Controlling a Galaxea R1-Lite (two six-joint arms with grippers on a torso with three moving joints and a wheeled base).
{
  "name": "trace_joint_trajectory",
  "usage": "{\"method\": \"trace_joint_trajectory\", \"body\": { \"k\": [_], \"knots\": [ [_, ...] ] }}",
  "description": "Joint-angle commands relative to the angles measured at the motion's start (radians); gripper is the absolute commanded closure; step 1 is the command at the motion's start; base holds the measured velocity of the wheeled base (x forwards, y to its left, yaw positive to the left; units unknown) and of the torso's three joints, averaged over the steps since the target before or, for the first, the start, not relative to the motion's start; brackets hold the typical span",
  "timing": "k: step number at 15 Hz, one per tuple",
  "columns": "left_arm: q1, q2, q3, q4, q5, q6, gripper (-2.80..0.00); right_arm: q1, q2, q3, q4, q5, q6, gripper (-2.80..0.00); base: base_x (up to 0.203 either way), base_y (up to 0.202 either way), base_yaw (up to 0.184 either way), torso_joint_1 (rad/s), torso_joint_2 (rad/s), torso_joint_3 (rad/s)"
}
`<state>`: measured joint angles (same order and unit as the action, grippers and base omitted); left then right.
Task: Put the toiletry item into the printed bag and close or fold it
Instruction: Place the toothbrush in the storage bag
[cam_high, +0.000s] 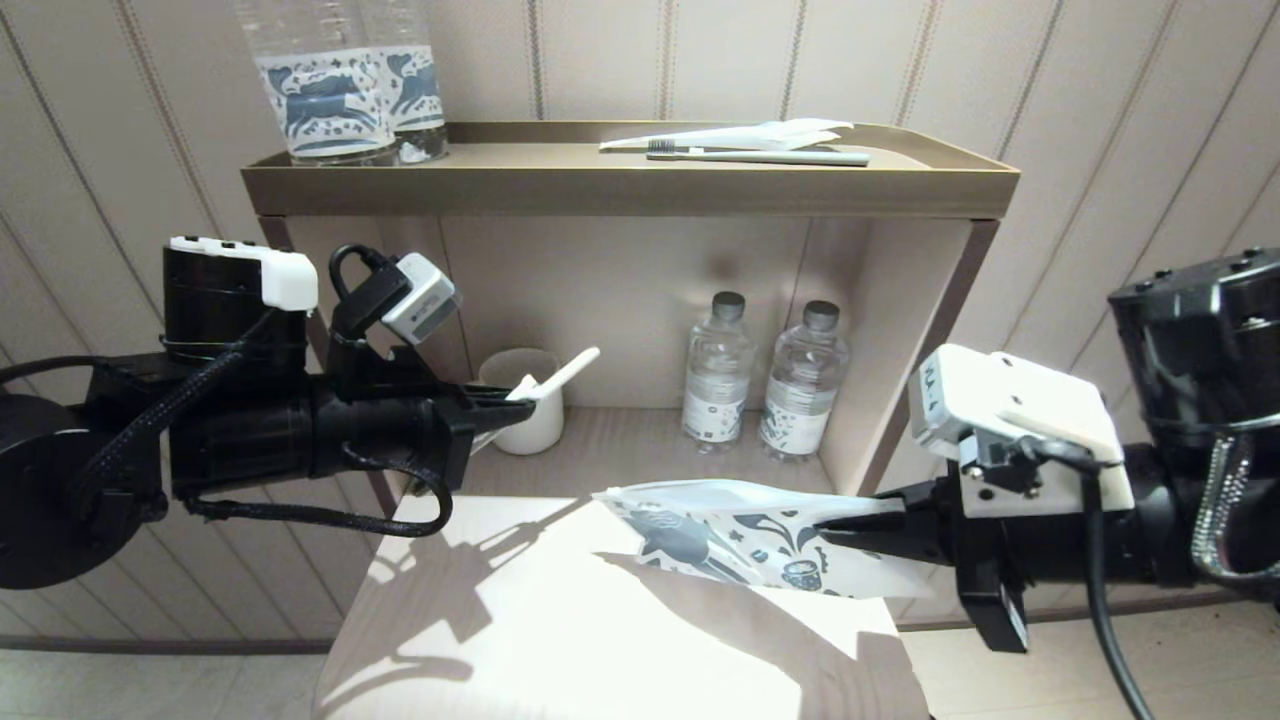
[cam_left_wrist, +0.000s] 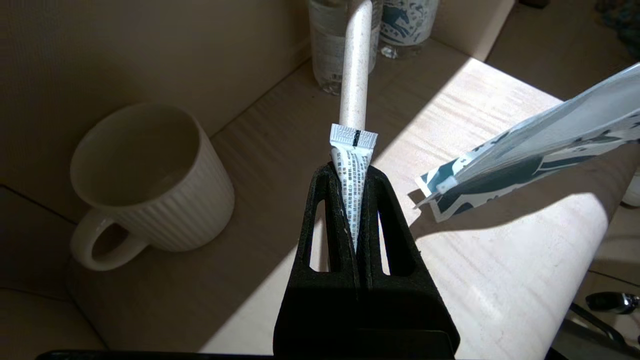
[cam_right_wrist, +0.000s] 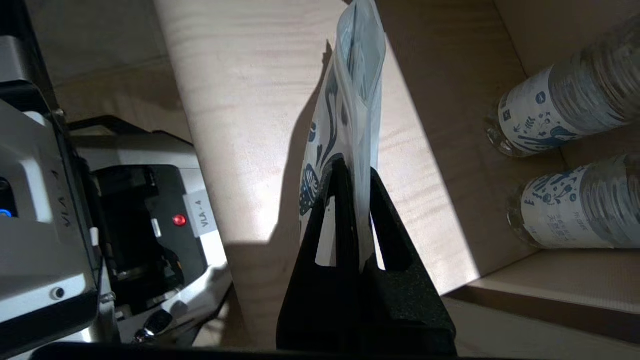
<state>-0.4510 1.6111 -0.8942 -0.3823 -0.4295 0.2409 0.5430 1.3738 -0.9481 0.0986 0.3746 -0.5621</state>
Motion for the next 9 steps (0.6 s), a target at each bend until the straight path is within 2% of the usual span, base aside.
{"method": "trace_joint_trajectory", "body": {
  "k": [1,4,6,8,9],
  "knots": [
    [-0.011,-0.004,-0.022,-0.002,-0.009,0.002,0.0,0.027,-0.001,0.029,-0.016,-0.027,-0.014,0.0,0.0,0.0,0.0,0.0,0.0,0.0],
    [-0.057,-0.008,-0.025,0.001,-0.02,0.003,0.0,0.044,0.006,0.089,-0.148,-0.048,-0.056,0.0,0.0,0.0,0.0,0.0,0.0,0.0],
    [-0.075,-0.033,-0.012,0.066,-0.052,0.019,0.0,0.041,0.007,0.109,-0.156,-0.048,-0.061,0.0,0.0,0.0,0.0,0.0,0.0,0.0],
    [-0.076,-0.053,-0.017,0.201,-0.12,0.08,0.0,0.041,0.01,0.127,-0.158,-0.048,-0.066,0.0,0.0,0.0,0.0,0.0,0.0,0.0],
    [-0.076,-0.057,-0.02,0.264,-0.142,0.146,0.0,0.041,0.014,0.133,-0.158,-0.048,-0.069,0.0,0.0,0.0,0.0,0.0,0.0,0.0]
  ]
}}
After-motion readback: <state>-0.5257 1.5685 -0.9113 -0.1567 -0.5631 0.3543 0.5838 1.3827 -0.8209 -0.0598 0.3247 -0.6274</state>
